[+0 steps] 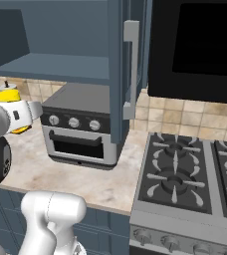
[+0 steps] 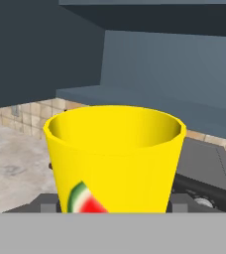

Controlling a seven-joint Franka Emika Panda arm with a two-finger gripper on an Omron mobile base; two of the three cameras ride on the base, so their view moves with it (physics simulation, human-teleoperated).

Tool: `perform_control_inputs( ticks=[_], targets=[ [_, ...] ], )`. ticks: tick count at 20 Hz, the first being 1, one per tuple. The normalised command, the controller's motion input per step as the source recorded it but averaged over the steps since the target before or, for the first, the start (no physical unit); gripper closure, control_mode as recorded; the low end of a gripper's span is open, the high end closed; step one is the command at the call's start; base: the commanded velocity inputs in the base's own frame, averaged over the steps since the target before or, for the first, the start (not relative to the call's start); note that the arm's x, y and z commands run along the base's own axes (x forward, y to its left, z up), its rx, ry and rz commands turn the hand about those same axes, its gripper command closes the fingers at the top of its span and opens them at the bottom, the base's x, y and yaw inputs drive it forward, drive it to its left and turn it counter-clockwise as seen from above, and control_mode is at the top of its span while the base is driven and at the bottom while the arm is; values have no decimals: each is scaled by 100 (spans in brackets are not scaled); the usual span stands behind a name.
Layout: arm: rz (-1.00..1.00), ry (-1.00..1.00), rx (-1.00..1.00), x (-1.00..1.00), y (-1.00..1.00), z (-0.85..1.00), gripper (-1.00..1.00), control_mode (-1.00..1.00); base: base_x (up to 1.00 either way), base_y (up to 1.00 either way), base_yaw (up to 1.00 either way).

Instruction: Open the cabinet directly in front. Then move the liquor and the cup to the dining counter with the jar on it.

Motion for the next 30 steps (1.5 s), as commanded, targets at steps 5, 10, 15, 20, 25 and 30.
perform_control_inputs(
  ticks=[5, 10, 15, 20, 25, 30],
  targets=[
    [0, 0, 0, 0, 0, 0, 100, -100, 0, 0, 0],
    [0, 0, 0, 0, 0, 0, 100, -100, 0, 0, 0],
    [1, 0, 0, -10, -3, -3, 100, 100, -7, -8, 3],
    [0, 0, 0, 0, 0, 0, 100, 100, -75, -91, 18],
    [0, 0, 0, 0, 0, 0, 100, 100, -100, -22, 29],
    [0, 0, 0, 0, 0, 0, 100, 100, -100, 18, 40]
  ],
)
